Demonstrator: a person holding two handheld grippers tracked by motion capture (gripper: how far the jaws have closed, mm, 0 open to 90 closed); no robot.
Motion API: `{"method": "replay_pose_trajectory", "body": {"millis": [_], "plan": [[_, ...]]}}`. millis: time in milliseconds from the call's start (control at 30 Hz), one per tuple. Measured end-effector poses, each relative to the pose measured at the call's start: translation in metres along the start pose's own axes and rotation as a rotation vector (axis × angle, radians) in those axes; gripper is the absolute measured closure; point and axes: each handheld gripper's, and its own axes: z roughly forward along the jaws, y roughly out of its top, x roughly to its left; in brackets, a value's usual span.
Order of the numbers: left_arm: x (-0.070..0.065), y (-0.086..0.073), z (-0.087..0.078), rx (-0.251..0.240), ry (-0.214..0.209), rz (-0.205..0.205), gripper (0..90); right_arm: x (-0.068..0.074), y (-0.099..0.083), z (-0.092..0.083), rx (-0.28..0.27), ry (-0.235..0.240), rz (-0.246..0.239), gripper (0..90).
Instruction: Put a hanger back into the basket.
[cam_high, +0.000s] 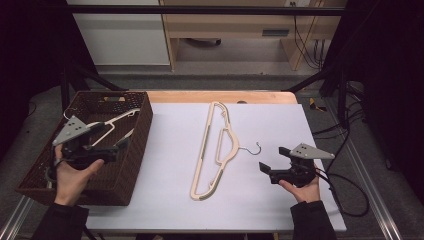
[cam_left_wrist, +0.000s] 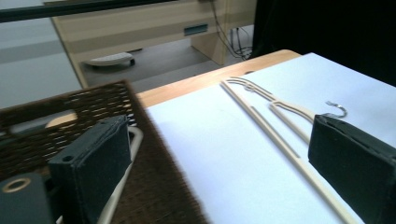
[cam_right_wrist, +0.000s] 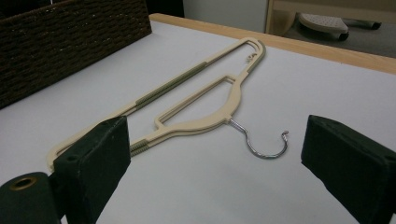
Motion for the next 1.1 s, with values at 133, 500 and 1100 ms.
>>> {"method": "replay_pose_trajectory", "body": {"millis": [133, 500, 1100], "plan": [[-0.02, -0.001, 0.012, 0.003, -0.04, 0.007, 5.0, 0.0, 0.0, -0.001, -0.005, -0.001, 0.0, 8.4], [-0.06, -0.016, 0.043, 0.042, -0.112, 0.033, 5.1, -0.001, 0.0, -0.001, -0.007, 0.0, -0.01, 8.4], [-0.117, -0.04, 0.09, 0.169, -0.219, 0.09, 8.4, 0.0, -0.001, 0.0, -0.01, 0.004, -0.003, 8.9]]}}
